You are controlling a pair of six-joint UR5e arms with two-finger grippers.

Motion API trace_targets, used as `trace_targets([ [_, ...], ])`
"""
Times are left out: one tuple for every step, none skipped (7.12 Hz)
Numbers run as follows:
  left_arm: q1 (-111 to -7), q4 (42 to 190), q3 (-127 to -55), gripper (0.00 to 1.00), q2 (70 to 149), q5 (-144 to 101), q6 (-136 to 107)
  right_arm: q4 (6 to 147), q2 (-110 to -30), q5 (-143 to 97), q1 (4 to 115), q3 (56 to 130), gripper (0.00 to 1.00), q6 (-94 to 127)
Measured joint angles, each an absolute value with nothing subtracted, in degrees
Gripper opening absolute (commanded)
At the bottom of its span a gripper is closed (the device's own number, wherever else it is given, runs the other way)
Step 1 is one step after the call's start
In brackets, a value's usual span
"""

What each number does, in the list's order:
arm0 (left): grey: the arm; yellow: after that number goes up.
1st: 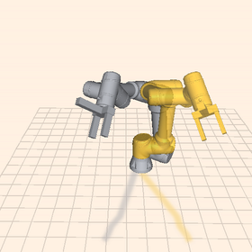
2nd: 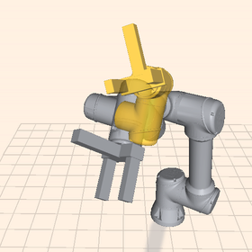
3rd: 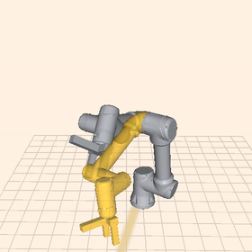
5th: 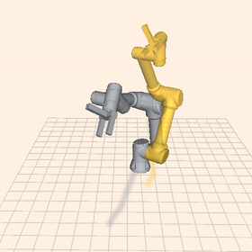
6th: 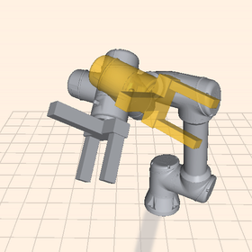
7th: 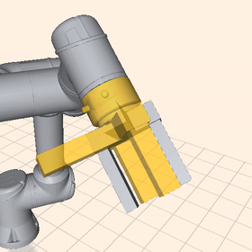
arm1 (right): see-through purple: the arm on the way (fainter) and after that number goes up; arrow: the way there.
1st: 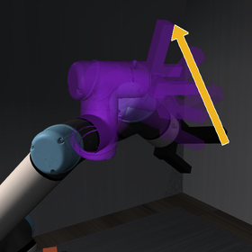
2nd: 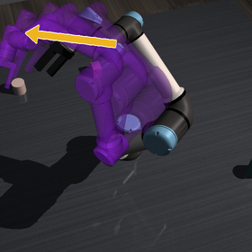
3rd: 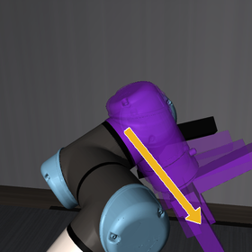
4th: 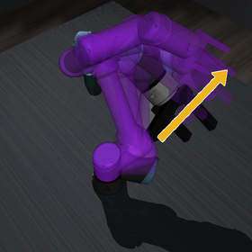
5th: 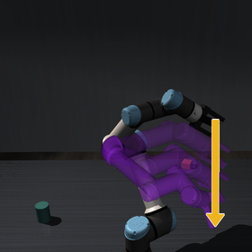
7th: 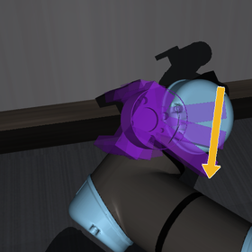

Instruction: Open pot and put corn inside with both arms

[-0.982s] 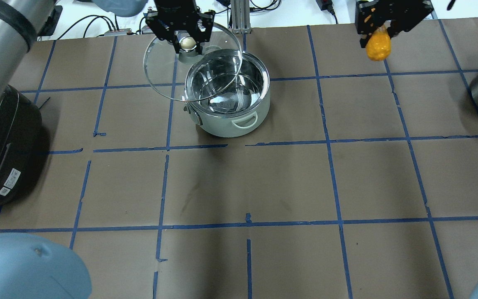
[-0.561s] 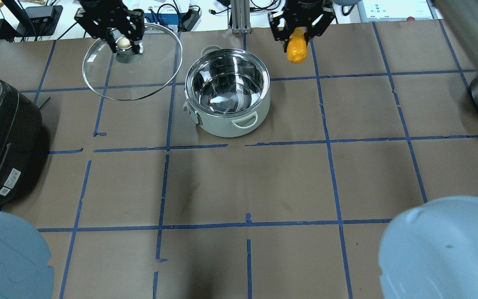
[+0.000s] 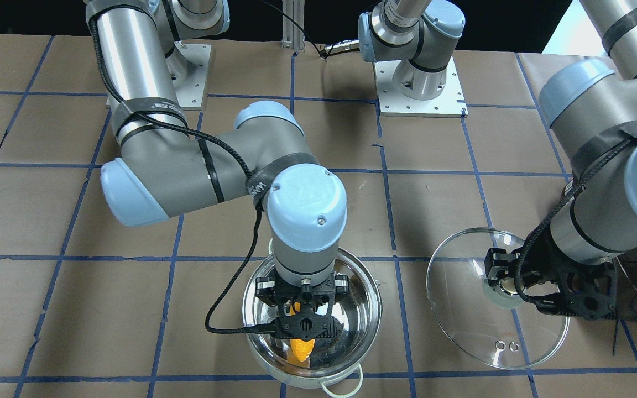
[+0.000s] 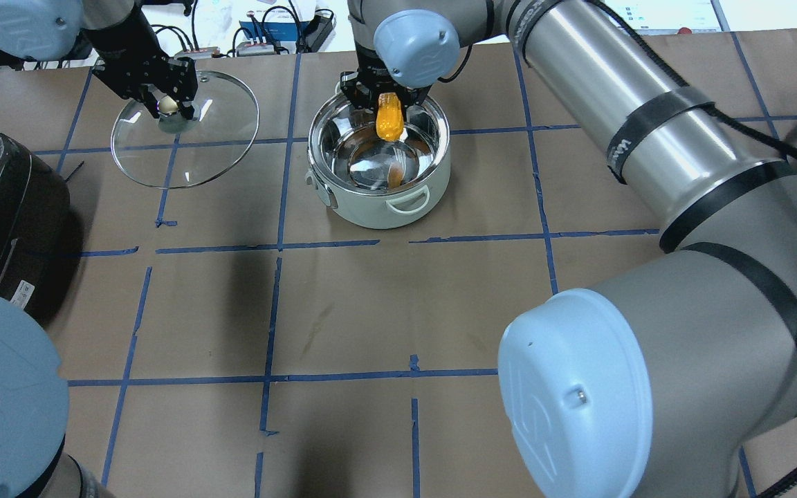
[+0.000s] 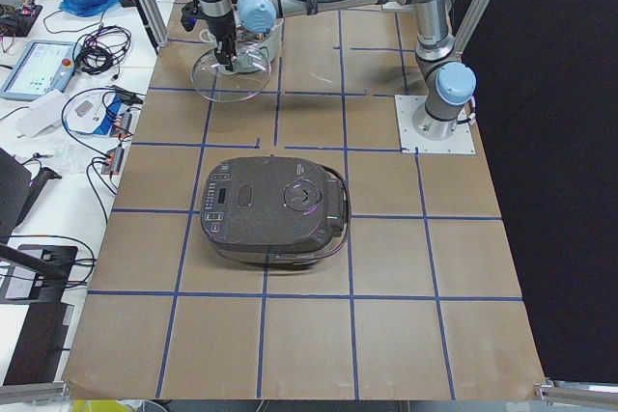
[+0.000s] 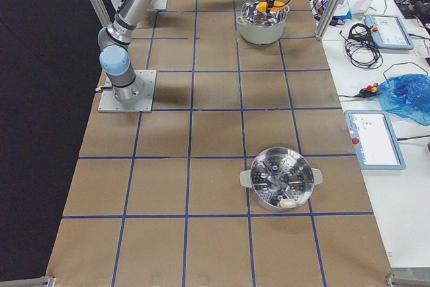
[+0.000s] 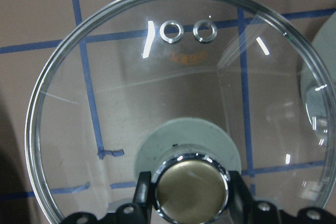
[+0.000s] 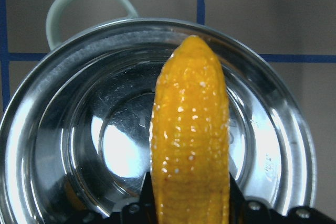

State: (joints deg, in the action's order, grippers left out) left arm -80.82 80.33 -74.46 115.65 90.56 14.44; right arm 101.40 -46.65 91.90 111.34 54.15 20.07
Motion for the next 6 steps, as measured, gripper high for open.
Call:
trace_targets([
  [-80.69, 76.17, -77.45, 0.01, 116.24, 90.55, 14.46, 102.23, -45.05, 92.20, 112.09, 54.10, 0.13, 20.23],
  [-80.63, 73.18, -79.42, 0.01, 117.04, 90.53, 14.44, 102.67, -43.50, 92.25, 112.36, 54.19, 0.22, 19.93],
  [-80.59, 71.20, -80.15, 0.01, 118.20, 90.55, 14.42, 102.84, -42.44, 92.16, 112.44, 54.55, 0.62, 19.56],
  [-80.54, 69.88, -80.43, 0.01, 119.52, 90.56, 14.39, 102.95, -42.02, 92.08, 112.46, 55.21, 1.00, 19.20],
  [-80.53, 69.42, -80.90, 0.01, 120.68, 90.55, 14.26, 103.09, -42.07, 92.02, 112.44, 55.86, 1.00, 18.48],
  [-80.52, 69.30, -81.56, 0.01, 121.67, 90.54, 14.05, 103.14, -42.37, 91.95, 112.40, 56.32, 1.00, 17.65],
])
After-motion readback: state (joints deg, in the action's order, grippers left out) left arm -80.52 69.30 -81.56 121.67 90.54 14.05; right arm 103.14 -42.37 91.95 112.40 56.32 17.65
